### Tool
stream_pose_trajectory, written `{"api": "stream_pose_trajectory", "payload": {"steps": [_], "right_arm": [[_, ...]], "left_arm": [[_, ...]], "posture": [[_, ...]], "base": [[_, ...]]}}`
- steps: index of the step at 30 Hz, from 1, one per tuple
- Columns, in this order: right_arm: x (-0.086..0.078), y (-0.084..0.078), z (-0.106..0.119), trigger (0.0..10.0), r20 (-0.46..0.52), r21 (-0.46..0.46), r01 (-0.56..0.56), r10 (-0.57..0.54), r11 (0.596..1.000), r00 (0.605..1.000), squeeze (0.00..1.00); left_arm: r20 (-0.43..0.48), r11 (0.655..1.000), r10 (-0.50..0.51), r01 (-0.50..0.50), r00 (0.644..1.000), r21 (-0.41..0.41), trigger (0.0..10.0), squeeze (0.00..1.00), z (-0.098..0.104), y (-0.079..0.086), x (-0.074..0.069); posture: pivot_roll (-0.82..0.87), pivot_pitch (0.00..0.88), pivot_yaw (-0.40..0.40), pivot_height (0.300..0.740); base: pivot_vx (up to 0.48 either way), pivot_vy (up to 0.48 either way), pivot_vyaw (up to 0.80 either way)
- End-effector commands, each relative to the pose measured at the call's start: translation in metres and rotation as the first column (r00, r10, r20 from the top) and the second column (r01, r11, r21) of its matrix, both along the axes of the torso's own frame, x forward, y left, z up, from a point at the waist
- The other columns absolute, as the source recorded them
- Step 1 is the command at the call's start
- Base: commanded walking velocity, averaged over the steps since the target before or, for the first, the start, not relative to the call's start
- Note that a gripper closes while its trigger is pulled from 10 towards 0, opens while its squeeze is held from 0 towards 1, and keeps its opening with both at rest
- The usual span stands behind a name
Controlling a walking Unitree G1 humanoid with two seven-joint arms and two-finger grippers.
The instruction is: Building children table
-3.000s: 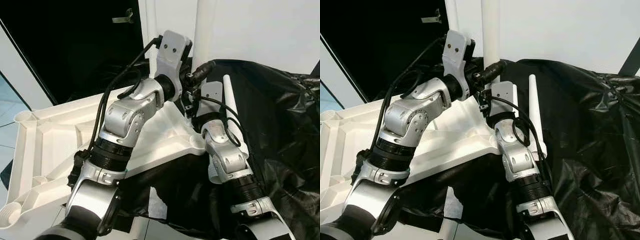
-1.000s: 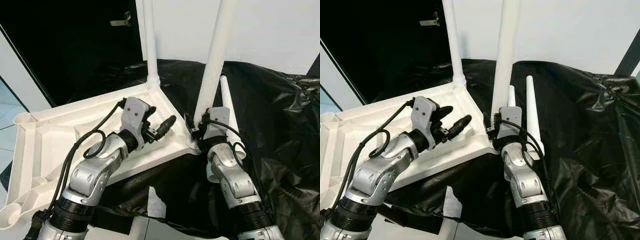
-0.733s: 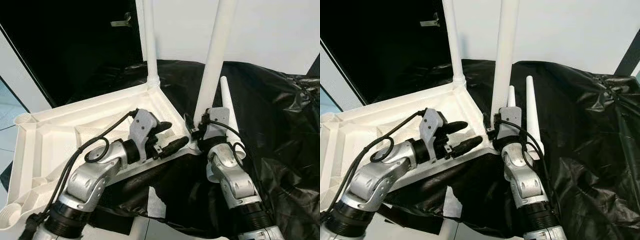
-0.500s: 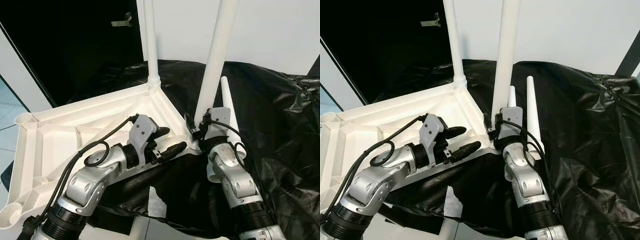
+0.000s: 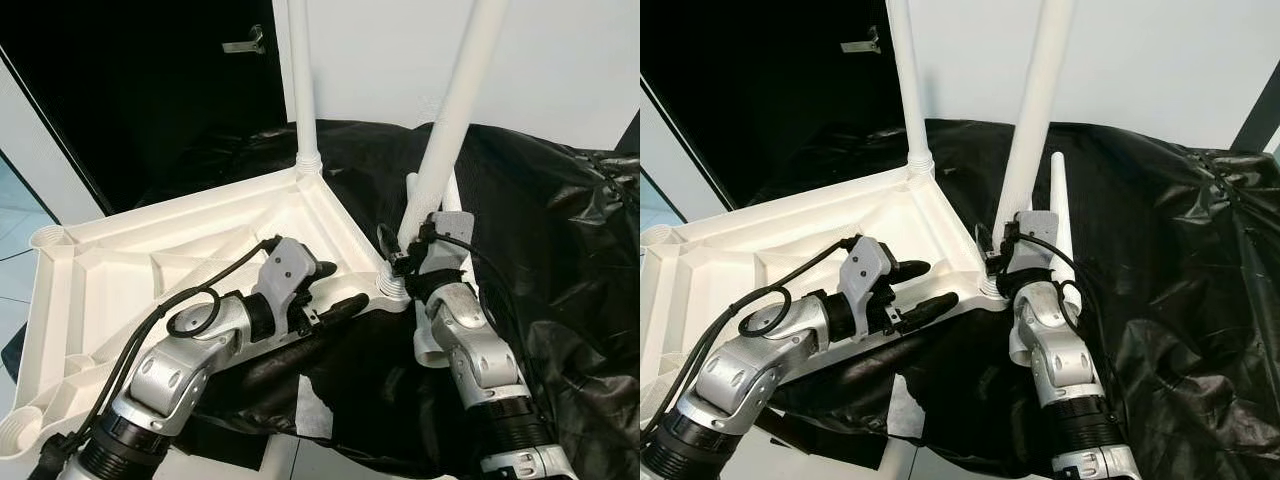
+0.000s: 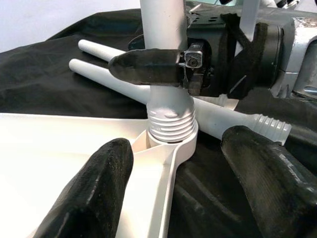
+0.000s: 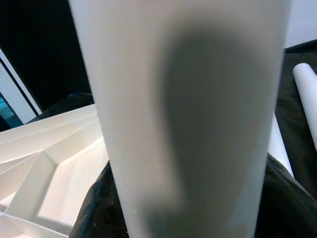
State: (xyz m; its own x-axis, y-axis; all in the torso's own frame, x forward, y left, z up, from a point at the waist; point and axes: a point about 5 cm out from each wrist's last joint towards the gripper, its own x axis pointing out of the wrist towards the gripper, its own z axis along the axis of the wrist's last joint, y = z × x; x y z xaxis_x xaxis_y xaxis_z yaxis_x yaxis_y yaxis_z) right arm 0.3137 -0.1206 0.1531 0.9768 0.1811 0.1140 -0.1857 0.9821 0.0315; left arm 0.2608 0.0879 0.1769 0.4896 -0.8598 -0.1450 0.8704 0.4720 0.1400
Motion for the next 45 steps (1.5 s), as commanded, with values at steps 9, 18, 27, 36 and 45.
{"api": "stream_pose_trajectory", "payload": {"steps": [9,18,27,36,45], "right_arm": [[-0.009,0.001,-0.031,10.0,-0.068,-0.139,-0.063,0.054,0.988,0.996,0.0],[-0.021,0.001,-0.047,10.0,-0.05,-0.227,-0.127,0.119,0.965,0.992,0.0],[-0.014,-0.007,-0.05,10.0,-0.146,-0.074,-0.086,0.074,0.994,0.986,0.0],[-0.004,-0.009,-0.039,10.0,-0.205,-0.069,-0.087,0.071,0.994,0.976,0.0],[-0.003,-0.007,-0.036,10.0,-0.24,-0.175,-0.158,0.114,0.972,0.964,0.0]], "left_arm": [[-0.002,0.998,-0.066,0.066,0.998,0.018,10.0,0.0,0.0,0.001,-0.002],[0.012,0.998,-0.055,0.054,0.998,0.026,10.0,0.0,0.002,0.005,-0.001],[0.019,0.998,-0.055,0.055,0.998,0.03,10.0,0.0,0.003,0.006,0.0],[0.025,0.998,-0.059,0.058,0.998,0.033,10.0,0.0,0.003,0.004,0.0],[0.027,0.998,-0.056,0.055,0.998,0.032,10.0,0.0,0.003,0.004,0.0]], "posture": [[0.01,0.0,0.042,0.74],[0.01,0.0,0.044,0.74],[0.01,0.0,0.047,0.74],[0.01,0.0,0.044,0.74],[0.01,0.0,0.042,0.74]], "base": [[0.0,0.0,0.0],[0.0,0.0,0.0],[0.0,0.0,0.0],[0.0,0.0,0.0],[0.0,0.0,0.0]]}}
